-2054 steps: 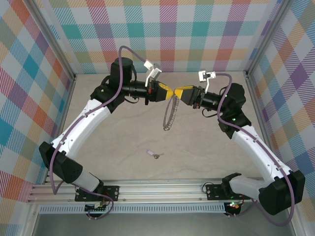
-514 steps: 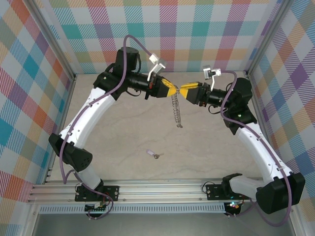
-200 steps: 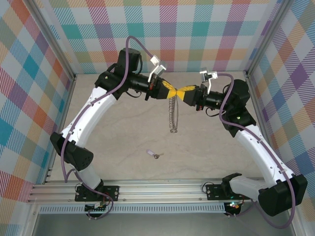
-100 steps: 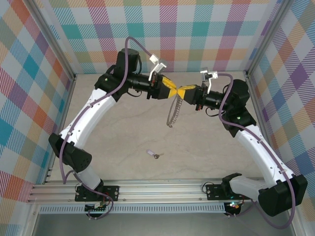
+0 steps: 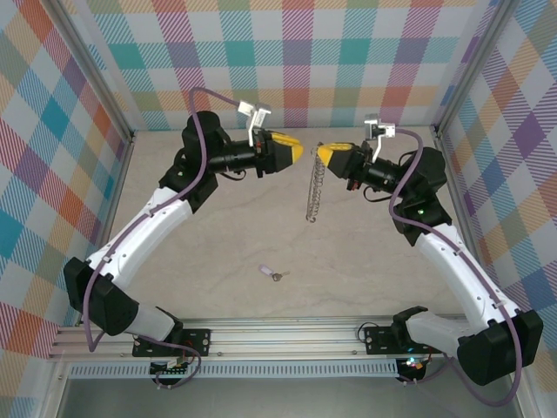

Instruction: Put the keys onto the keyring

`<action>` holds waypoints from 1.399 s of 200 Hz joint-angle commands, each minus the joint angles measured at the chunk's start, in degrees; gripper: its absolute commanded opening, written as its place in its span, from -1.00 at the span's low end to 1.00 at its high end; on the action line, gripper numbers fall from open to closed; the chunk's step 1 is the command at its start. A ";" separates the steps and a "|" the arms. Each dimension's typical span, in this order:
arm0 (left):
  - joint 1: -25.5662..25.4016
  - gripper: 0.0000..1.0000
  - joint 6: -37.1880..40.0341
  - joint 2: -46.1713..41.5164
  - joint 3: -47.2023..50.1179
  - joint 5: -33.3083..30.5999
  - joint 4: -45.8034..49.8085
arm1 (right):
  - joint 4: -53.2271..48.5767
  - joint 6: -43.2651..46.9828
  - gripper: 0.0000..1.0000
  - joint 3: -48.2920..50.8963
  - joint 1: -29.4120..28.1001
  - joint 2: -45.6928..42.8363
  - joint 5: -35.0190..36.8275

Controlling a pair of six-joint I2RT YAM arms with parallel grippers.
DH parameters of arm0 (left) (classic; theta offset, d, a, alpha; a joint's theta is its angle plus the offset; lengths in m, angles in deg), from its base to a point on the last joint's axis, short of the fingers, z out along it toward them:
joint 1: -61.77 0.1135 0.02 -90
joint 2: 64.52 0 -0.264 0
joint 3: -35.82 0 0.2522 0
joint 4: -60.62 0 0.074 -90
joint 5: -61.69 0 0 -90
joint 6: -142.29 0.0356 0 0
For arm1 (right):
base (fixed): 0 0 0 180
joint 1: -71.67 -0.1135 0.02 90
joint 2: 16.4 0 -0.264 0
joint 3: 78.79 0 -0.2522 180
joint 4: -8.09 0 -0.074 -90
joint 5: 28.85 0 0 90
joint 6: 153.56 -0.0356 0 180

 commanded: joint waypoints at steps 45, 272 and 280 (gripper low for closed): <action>-2.19 -0.33 -13.66 -0.41 3.24 -1.60 -21.70 | 17.59 -8.35 -1.00 1.65 0.23 1.23 4.90; -5.93 -0.19 -12.64 2.14 -0.46 -2.33 -22.89 | 20.85 -10.80 -1.00 2.18 0.21 2.66 4.98; -5.93 -0.18 -12.50 2.15 -0.79 -2.25 -22.48 | 20.85 -10.89 -1.00 2.09 0.23 2.85 4.64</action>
